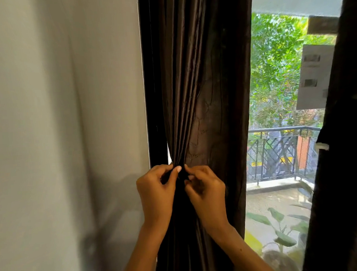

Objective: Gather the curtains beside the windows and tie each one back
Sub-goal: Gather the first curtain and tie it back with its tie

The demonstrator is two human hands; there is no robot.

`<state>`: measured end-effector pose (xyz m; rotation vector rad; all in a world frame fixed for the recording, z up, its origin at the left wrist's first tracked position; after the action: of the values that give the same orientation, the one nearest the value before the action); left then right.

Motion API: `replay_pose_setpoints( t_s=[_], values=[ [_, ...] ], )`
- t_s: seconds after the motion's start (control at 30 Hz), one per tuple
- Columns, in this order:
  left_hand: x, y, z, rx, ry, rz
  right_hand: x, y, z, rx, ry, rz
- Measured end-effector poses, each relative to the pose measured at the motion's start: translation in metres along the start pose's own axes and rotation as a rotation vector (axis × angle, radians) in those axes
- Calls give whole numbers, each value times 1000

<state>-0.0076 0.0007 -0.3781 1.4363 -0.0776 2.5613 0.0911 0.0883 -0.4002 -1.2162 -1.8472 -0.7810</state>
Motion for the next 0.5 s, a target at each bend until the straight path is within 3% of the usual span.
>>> replay_pose_setpoints(
  t_s=[0.13,0.3,0.43,0.5],
  values=[
    [-3,1,7,-103,17,-40,0,-1,-1,22,-20,-73],
    [4,1,8,-8,40,-16,-3,0,1,-56,-44,-191],
    [5,1,7,4,25,-16,7,23,-3,-477,81,152],
    [5,2,6,-20,42,-26,14,28,1,-530,-33,249]
  ],
)
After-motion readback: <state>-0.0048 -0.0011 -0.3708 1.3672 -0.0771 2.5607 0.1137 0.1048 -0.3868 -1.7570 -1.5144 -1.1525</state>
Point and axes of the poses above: each hand's wrist, its own x-axis towards the middle knuckle, its own y-axis out of the back of the hand, z = x × y, the point moved 5 cm from there along x, towards the middle knuckle, and after that the axes turned 5 degrees about x, right-handed, at the moved point
